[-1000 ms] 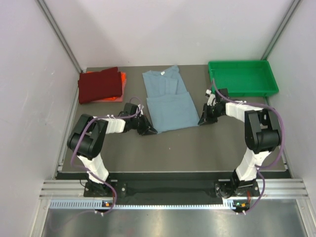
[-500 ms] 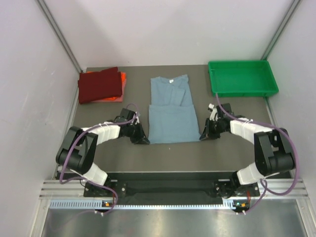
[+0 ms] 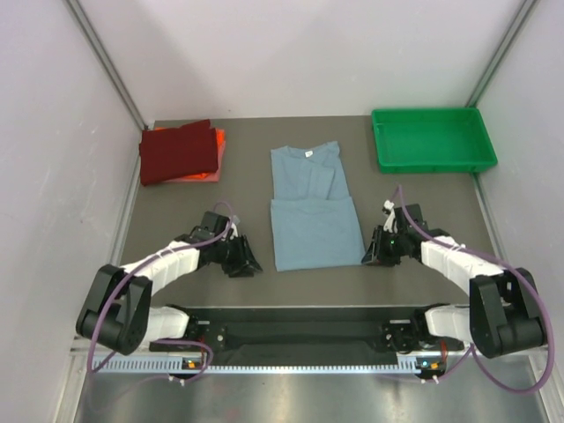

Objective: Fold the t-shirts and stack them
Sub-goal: Fold the tshirt

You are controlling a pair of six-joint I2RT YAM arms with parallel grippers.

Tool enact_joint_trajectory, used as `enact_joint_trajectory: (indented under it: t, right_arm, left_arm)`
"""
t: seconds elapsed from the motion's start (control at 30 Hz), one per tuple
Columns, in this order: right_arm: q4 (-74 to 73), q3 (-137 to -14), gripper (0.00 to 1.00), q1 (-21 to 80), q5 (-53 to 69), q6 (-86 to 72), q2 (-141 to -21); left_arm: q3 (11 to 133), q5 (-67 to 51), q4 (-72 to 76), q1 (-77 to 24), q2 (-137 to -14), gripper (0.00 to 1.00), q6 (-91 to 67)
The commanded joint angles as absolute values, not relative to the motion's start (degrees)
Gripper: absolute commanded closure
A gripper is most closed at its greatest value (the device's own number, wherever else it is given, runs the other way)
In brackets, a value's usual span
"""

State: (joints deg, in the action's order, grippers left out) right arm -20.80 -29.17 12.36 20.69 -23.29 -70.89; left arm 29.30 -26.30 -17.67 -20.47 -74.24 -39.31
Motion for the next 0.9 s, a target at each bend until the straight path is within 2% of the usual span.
enact_joint_trajectory:
  t: [0.0,0.13,0.47,0.87]
  right_arm:
    - [-19.4,-28.5,0.72,12.8,19.8,-24.1,-69.4]
    - [-19.4,-27.9,0.71,12.7,19.5,-24.3,-68.7]
    - [-18.2,-27.8,0.71,12.7,20.8,-23.9,-68.6]
    - [-17.3,-27.4,0.73,12.8,21.2,-23.4,-69.2]
  left_arm:
    - [27.1,-29.2,-12.4,-20.4,-71.4,0.57,-41.5]
    - [25.1,-32.2,-5.8,-21.6,-71.3,0.55,-45.7]
    - [25.8,-28.3,-0.9,-27.2,-75.1,0.49,-49.3]
    - [27.5,-25.0,4.7,-31.8,-84.5,0.52,-52.9]
